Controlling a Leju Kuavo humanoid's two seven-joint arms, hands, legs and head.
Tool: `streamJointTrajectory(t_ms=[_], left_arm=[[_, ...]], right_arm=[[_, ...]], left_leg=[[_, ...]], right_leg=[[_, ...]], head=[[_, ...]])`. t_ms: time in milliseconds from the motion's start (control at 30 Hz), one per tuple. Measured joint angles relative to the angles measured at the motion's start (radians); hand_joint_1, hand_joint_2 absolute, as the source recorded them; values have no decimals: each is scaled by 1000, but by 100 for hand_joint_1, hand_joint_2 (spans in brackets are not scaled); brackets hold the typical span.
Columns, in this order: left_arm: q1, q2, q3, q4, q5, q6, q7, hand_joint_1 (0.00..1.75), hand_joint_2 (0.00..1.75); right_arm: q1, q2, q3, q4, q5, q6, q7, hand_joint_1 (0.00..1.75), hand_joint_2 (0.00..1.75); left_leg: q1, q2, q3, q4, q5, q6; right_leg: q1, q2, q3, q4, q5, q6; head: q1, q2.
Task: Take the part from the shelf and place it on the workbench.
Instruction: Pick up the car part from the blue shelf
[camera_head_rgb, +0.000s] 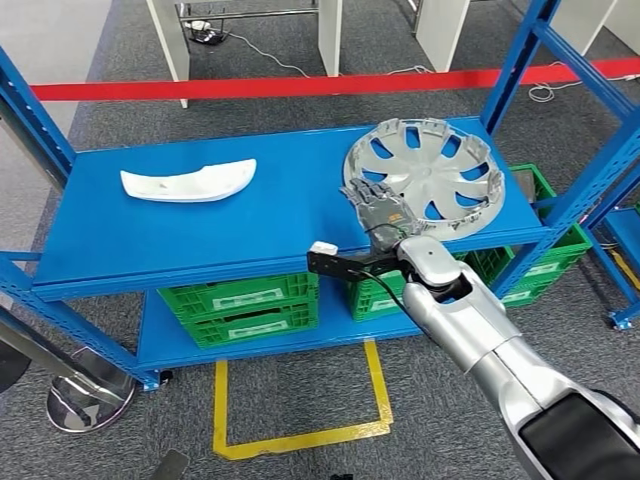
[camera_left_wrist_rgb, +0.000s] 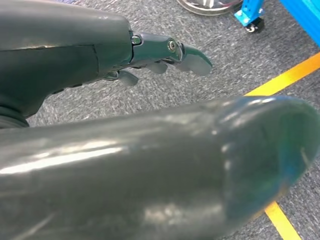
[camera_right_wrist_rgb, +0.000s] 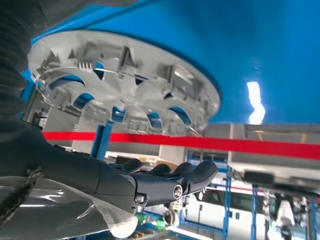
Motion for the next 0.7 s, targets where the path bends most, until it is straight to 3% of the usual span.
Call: streamJointTrajectory(t_ms=[67, 133, 233, 300, 333, 400, 467, 500, 533, 600, 633, 700], left_arm=[[1, -1, 0, 0, 2, 0, 1, 0, 0], [0, 0, 0, 0, 4, 0, 2, 0, 0], [3, 0, 0, 0, 5, 2, 5, 0, 0], [4, 1, 0, 0, 5, 2, 6, 0, 0], [5, 1, 0, 0, 5, 2, 6, 0, 0], [5, 0, -1, 0, 4, 2, 11, 0, 0], [7, -1, -1, 0, 4, 3, 16, 0, 0], [9, -1, -2, 0, 4, 3, 18, 0, 0], [9, -1, -2, 0, 4, 4, 18, 0, 0], [9, -1, -3, 0, 5, 6, 18, 0, 0], [9, 0, -3, 0, 5, 7, 18, 0, 0], [9, -1, -4, 0, 5, 8, 19, 0, 0]], right_arm=[[-8, 0, 0, 14, -2, 10, 12, 0, 175], [-21, 3, 1, 32, -5, 23, 21, 0, 175], [-30, 8, 1, 65, -10, 34, 29, 0, 175], [-35, 10, -1, 86, -13, 32, 35, 0, 175], [-39, 12, -2, 96, -13, 31, 39, 0, 175], [-45, 18, -3, 119, -12, 28, 53, 0, 175], [-45, 22, -4, 142, -10, 28, 70, 0, 175], [-45, 25, -6, 152, -8, 28, 79, 0, 175], [-46, 28, -10, 161, -7, 29, 87, 0, 175], [-52, 35, -20, 176, -3, 30, 104, 0, 175], [-56, 38, -24, 184, 0, 29, 111, 0, 175], [-60, 42, -30, 199, 4, 29, 120, 0, 175]], left_leg=[[1, -3, 3, 4, -5, -6], [-2, -4, 1, 13, -11, -16], [-5, -4, -3, 18, -12, -28], [-3, -3, -13, 44, -34, -38], [-2, -3, -29, 82, -58, -44], [2, -2, -87, 216, -122, -53], [4, -2, -131, 310, -148, -56], [4, -2, -126, 299, -131, -55], [4, -2, -102, 249, -99, -52], [2, -2, -33, 107, -34, -43], [0, -1, -9, 57, -21, -38], [-3, -1, 7, 24, -24, -32]], right_leg=[[-3, -2, 55, -135, 79, 0], [-3, -2, 109, -246, 118, -7], [-1, 0, 123, -265, 118, -24], [-5, -1, 126, -268, 121, -35], [-7, -1, 127, -270, 122, -41], [-7, -1, 128, -270, 122, -46], [-6, -1, 128, -270, 121, -47], [-6, -1, 129, -270, 121, -46], [-6, -1, 130, -270, 120, -45], [-4, 0, 133, -269, 118, -41], [-2, 1, 132, -269, 117, -38], [0, 1, 130, -270, 117, -28]], head=[[0, 0], [0, 0], [0, 0], [-2, 0], [-4, 0], [-7, 0], [-6, 0], [-6, 0], [-6, 0], [-6, 0], [-6, 0], [-5, 0]])
